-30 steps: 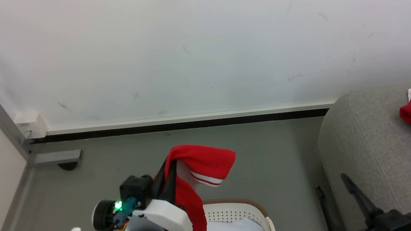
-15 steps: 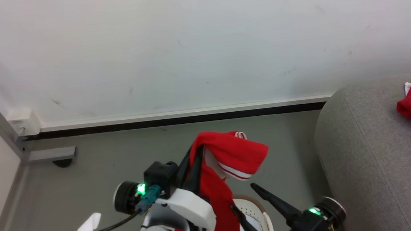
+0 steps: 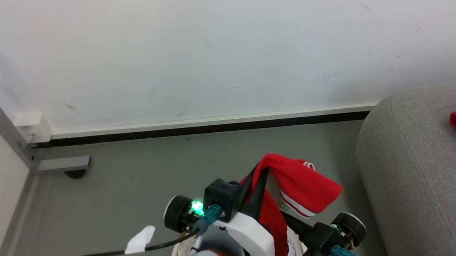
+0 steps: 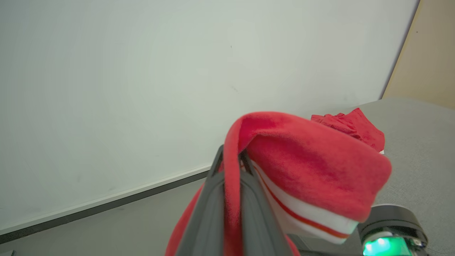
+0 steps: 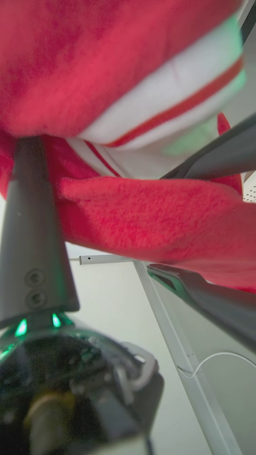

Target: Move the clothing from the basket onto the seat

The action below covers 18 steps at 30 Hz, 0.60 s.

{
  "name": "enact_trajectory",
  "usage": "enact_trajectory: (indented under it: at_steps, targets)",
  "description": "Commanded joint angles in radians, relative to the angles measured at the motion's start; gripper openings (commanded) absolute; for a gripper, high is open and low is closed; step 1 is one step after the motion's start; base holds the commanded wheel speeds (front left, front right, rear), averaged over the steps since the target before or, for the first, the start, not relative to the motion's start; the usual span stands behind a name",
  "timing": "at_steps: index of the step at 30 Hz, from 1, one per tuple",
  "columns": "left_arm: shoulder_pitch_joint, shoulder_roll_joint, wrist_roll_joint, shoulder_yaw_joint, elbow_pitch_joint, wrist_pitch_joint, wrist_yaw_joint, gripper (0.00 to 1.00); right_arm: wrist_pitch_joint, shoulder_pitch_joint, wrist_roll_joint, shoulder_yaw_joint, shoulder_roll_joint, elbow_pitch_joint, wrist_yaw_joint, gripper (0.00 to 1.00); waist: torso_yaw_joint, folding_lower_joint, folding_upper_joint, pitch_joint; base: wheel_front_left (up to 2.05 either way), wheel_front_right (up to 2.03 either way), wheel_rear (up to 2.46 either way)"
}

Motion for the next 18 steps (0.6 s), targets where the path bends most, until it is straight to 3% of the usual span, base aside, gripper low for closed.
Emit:
enact_trajectory:
  at_steps: [1,2,3,6,13,14,16,17,18]
  targets:
    - [-0.015,-0.002,-0.016,-0.009,0.006,0.000,0.003,0.00,0.000,-0.019,0.018,0.016,-0.002,0.020,-0.003,0.84,-0.001,0.0000,0.0000,0.000,0.00,0.00,0.00]
    - [-0.018,-0.003,-0.019,-0.014,0.010,0.000,0.006,0.00,0.000,-0.025,0.028,0.025,-0.002,0.032,-0.002,0.32,-0.001,0.0000,0.0000,0.000,0.00,0.00,0.00]
    - [-0.021,-0.004,-0.025,-0.021,0.014,0.000,0.009,0.00,0.000,-0.034,0.038,0.035,-0.002,0.039,-0.002,0.00,-0.002,0.0000,0.0000,0.000,0.00,0.00,0.00]
    - [-0.027,-0.005,-0.031,-0.028,0.035,0.000,0.020,0.00,0.000,-0.043,0.085,0.058,-0.003,0.048,-0.003,0.00,-0.005,0.0000,0.0000,0.001,0.00,0.00,0.00]
    - [-0.028,0.005,-0.044,-0.011,0.087,-0.012,0.036,0.00,0.000,-0.044,0.105,-0.008,-0.002,0.044,-0.003,0.00,-0.025,0.0000,0.0000,0.005,0.00,0.00,0.00]
    - [-0.026,0.007,-0.046,-0.010,0.093,-0.015,0.035,0.09,0.000,-0.042,0.099,-0.019,-0.002,0.039,-0.003,0.00,-0.029,0.0000,0.0000,0.006,0.00,0.00,0.00]
    - [-0.022,0.011,-0.050,-0.009,0.105,-0.018,0.035,0.50,0.000,-0.036,0.093,-0.040,-0.002,0.031,-0.003,0.00,-0.037,0.0000,0.0000,0.007,0.00,0.00,0.00]
    - [-0.020,0.012,-0.051,-0.010,0.108,-0.021,0.033,1.00,0.000,-0.033,0.089,-0.052,-0.002,0.024,-0.003,0.00,-0.041,0.0000,0.0000,0.007,0.00,0.00,0.00]
    - [-0.019,0.015,-0.051,-0.012,0.110,-0.023,0.031,1.00,0.000,-0.030,0.083,-0.064,-0.002,0.018,-0.003,0.00,-0.045,0.0000,0.0000,0.008,0.00,0.00,0.00]
